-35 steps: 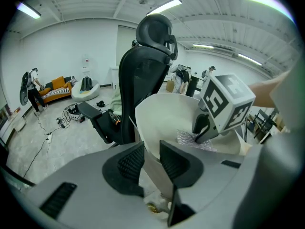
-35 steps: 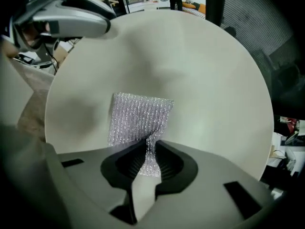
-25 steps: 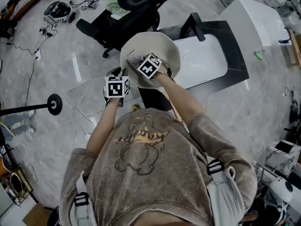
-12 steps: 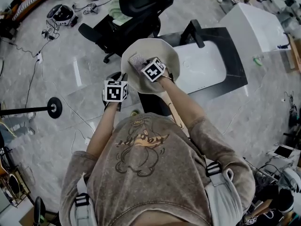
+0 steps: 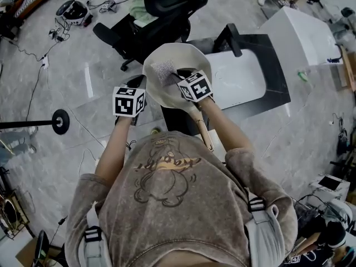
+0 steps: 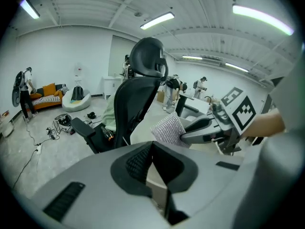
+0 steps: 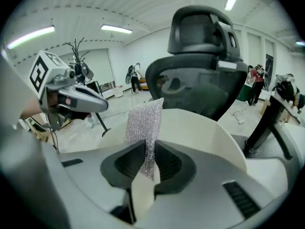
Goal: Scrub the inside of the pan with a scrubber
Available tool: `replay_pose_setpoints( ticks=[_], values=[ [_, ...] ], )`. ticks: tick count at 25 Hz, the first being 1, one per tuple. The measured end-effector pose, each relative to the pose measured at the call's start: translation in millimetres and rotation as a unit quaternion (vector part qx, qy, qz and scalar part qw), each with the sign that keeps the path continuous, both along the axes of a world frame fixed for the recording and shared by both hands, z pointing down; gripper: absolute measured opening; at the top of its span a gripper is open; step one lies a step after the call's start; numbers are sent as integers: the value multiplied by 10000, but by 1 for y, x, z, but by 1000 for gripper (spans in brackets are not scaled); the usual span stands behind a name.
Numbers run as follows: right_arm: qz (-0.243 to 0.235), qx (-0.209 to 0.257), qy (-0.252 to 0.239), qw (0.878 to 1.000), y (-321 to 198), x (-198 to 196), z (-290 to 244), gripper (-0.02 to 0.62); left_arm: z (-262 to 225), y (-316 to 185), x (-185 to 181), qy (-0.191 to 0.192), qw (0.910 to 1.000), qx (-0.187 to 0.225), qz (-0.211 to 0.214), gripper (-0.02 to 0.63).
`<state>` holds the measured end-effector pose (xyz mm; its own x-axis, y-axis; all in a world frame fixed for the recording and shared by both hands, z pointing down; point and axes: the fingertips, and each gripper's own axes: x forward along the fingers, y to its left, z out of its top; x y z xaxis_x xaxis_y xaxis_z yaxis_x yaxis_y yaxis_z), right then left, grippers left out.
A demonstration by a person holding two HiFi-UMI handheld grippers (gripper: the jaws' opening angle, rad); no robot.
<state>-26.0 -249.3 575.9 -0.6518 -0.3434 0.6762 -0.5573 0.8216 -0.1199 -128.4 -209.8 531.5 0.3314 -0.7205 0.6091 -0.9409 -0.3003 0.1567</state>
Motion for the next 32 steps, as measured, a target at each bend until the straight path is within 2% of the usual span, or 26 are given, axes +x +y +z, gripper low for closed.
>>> replay_pose_setpoints(
  ticks=[4, 7, 10, 14, 18, 32],
  values=[
    [217, 495, -630, 9965, 20, 10, -53, 78, -33, 4, 15, 154, 9981, 577, 115, 17],
    [522, 929, -1035, 9889, 32, 23, -86, 78, -61, 8, 24, 230, 9924, 1185, 242, 17],
    [930, 1382, -1409, 9759, 37, 39, -113, 78, -82, 11, 27, 243, 9835, 1771, 290, 17],
    [1368, 1887, -1821, 9553, 41, 59, -139, 78, -101, 13, 23, 440, 9698, 2396, 100, 17],
    [1675, 1954, -2074, 9438, 39, 74, -146, 78, -102, 13, 27, 472, 9678, 2470, 65, 17],
    [1629, 1973, -2013, 9455, 45, 69, -147, 78, -108, 14, 34, 461, 9665, 2525, 54, 17]
  ],
)
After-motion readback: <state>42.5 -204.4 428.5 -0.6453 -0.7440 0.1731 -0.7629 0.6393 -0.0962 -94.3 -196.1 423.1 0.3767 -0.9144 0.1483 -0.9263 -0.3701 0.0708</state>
